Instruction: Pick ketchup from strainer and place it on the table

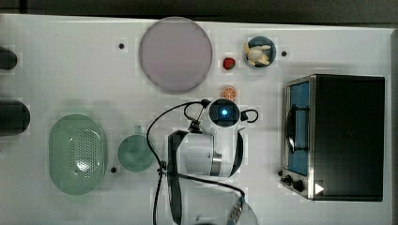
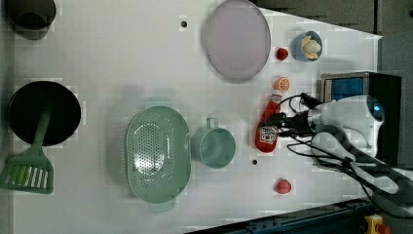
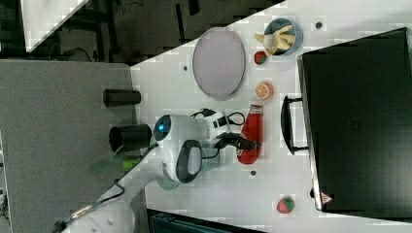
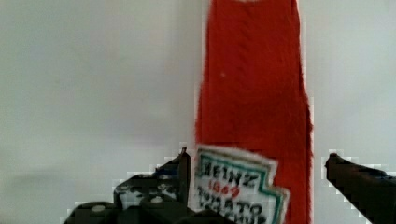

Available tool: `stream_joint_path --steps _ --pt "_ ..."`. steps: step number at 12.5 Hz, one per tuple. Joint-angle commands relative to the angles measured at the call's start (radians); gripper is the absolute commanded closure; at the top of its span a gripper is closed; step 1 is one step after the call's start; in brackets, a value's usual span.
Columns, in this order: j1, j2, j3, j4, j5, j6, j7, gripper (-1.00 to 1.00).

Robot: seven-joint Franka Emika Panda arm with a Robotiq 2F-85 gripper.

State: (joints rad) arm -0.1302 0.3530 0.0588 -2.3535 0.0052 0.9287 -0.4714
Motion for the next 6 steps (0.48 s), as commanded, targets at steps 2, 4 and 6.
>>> stream_joint_path --steps 2,4,6 --pt "-0.006 -0.253 0.016 0.164 0.01 -0.263 0.104 -1.0" --pt "-0.006 -0.321 0.016 0.261 0.01 -0.467 0.159 -1.0" --pt "-0.006 -0.358 0.015 0.372 0.01 -0.592 0.21 -1.0"
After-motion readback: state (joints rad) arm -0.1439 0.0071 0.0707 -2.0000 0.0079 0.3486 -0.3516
